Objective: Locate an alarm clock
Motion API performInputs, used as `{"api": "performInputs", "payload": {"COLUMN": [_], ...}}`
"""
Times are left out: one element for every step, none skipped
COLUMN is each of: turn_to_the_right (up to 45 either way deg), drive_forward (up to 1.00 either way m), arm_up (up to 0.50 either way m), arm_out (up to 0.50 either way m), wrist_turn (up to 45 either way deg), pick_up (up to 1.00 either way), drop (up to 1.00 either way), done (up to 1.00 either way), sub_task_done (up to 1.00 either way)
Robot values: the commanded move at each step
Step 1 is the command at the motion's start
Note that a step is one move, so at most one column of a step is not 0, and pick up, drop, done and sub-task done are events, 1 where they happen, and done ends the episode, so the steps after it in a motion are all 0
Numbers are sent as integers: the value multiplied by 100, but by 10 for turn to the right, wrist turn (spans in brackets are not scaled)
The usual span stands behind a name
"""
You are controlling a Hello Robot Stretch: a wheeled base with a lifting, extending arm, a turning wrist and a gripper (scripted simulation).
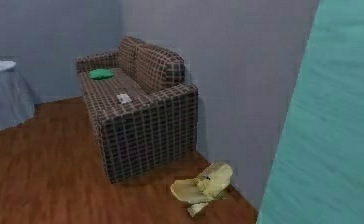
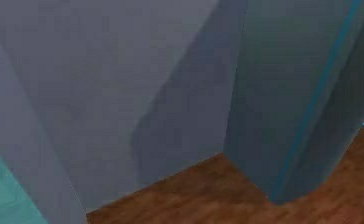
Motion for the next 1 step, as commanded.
{"api": "performInputs", "payload": {"turn_to_the_right": [-270], "drive_forward": [0], "arm_up": [0], "arm_out": [0], "wrist_turn": [0], "pick_up": [0], "drop": [0], "done": [0], "sub_task_done": [0]}}
